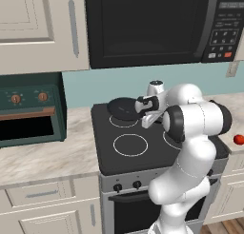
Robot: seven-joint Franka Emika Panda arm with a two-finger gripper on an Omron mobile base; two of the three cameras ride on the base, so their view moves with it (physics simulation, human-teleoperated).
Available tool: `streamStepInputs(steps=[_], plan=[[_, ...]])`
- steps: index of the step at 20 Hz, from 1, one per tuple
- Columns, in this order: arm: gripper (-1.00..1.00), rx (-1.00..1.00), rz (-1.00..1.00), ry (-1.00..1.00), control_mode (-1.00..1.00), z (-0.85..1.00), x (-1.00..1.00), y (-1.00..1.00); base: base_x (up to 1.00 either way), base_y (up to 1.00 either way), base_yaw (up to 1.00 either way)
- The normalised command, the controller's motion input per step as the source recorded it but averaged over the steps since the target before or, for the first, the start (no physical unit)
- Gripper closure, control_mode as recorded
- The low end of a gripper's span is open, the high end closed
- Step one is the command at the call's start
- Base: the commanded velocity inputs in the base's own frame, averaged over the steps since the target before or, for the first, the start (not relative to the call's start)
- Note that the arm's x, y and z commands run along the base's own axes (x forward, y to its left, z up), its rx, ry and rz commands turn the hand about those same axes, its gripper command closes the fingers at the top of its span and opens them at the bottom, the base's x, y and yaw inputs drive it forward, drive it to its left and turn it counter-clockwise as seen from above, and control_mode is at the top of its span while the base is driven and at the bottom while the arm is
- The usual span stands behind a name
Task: Place the pan on the rear left burner on the stove. Then place the tomato and the onion in the pan and turn on the rear left burner.
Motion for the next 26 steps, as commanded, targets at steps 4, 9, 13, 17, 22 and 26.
streamStepInputs(steps=[4,9,13,17,22,26], plan=[[1.00,-0.01,0.00,0.03,-1.00,-0.17,0.14,0.00,0.00,0.00,0.00],[1.00,-0.01,0.00,0.04,-1.00,-0.14,0.16,0.01,0.00,0.00,0.00],[1.00,-0.03,0.00,0.04,-1.00,-0.16,0.16,0.02,0.00,0.00,0.00],[1.00,-0.04,0.00,0.05,-1.00,-0.17,0.17,0.05,0.00,0.00,0.00],[1.00,-0.04,0.00,0.04,-1.00,-0.16,0.17,0.05,0.00,0.00,0.00],[1.00,-0.04,0.00,0.03,-1.00,-0.16,0.18,0.03,0.00,0.00,0.00]])
